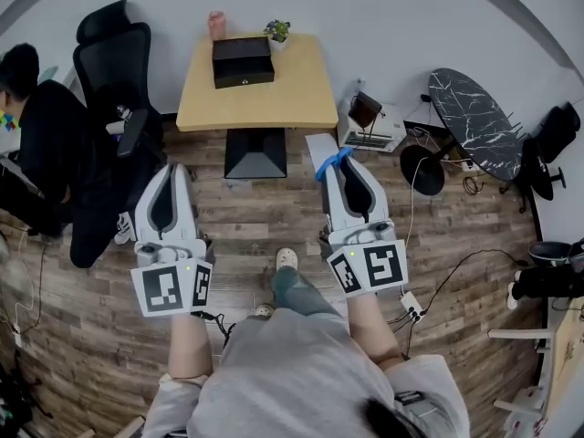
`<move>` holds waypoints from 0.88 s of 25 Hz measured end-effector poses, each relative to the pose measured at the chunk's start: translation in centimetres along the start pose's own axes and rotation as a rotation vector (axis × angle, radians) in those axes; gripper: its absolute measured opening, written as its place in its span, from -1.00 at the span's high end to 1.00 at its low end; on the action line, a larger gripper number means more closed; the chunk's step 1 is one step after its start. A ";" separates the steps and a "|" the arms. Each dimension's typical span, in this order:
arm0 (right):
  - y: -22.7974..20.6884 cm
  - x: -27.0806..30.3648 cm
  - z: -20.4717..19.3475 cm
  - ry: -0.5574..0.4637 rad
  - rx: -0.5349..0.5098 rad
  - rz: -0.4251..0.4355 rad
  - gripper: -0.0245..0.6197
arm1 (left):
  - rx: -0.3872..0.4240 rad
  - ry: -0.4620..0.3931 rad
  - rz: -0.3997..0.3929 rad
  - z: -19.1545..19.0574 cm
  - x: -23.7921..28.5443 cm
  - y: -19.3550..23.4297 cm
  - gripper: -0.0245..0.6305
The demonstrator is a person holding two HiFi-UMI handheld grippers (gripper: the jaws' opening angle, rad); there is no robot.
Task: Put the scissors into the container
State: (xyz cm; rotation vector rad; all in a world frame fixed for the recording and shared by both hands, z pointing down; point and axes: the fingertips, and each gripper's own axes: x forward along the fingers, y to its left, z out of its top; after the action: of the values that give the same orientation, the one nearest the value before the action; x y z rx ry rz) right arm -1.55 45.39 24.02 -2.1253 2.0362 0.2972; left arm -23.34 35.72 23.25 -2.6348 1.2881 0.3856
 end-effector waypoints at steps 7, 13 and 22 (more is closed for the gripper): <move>-2.7 5.8 -1.4 -0.008 0.007 0.034 0.68 | 0.009 -0.014 0.039 -1.0 5.5 1.1 0.75; -5.5 11.6 -1.6 -0.027 0.005 0.077 0.68 | 0.020 -0.032 0.071 -1.6 10.9 1.6 0.75; -9.4 16.3 -2.6 -0.042 0.024 0.132 0.68 | 0.047 -0.033 0.105 -2.5 16.4 0.5 0.75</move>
State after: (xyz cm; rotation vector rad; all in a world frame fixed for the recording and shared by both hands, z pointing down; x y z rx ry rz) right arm 8.52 29.46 22.10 -1.9578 2.1487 0.3322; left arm -13.69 22.52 20.56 -2.5188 1.4111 0.4077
